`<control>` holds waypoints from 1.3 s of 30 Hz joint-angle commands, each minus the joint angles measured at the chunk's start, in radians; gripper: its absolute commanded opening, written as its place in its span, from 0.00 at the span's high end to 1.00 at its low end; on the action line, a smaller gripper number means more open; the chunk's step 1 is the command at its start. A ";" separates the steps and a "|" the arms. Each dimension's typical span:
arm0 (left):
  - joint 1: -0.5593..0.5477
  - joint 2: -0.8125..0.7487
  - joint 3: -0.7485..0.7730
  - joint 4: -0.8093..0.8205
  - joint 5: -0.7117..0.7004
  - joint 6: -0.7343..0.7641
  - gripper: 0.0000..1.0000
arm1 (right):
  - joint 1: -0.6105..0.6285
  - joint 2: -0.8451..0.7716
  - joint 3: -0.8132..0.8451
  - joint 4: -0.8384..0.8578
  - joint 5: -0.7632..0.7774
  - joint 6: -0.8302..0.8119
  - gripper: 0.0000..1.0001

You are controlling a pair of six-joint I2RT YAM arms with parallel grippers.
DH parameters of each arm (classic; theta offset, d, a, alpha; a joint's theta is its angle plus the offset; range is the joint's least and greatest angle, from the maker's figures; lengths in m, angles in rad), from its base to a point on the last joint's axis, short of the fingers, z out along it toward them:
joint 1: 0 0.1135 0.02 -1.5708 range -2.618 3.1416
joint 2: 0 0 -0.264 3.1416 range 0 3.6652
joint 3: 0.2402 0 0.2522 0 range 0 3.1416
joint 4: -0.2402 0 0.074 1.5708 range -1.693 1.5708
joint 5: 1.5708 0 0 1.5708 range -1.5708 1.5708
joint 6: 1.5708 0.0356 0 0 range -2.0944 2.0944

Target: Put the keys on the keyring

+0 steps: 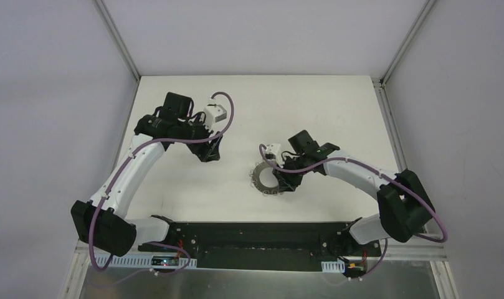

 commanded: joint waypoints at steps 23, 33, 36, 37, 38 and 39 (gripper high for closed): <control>0.007 -0.013 -0.013 0.014 0.011 -0.019 0.29 | 0.027 0.169 0.049 -0.030 0.069 0.074 0.67; 0.007 -0.013 -0.010 0.001 0.021 -0.011 0.29 | 0.025 0.126 0.086 -0.054 0.054 0.079 0.72; 0.007 -0.015 -0.009 -0.002 0.020 -0.011 0.29 | 0.022 0.104 0.105 -0.062 0.043 0.082 0.72; 0.007 -0.014 -0.008 -0.003 0.021 -0.010 0.29 | 0.022 0.104 0.112 -0.068 0.041 0.082 0.72; 0.007 -0.015 -0.007 -0.007 0.019 -0.009 0.29 | 0.021 0.111 0.121 -0.079 0.042 0.082 0.72; 0.007 -0.014 -0.005 -0.010 0.018 -0.008 0.29 | 0.021 0.117 0.126 -0.085 0.044 0.081 0.72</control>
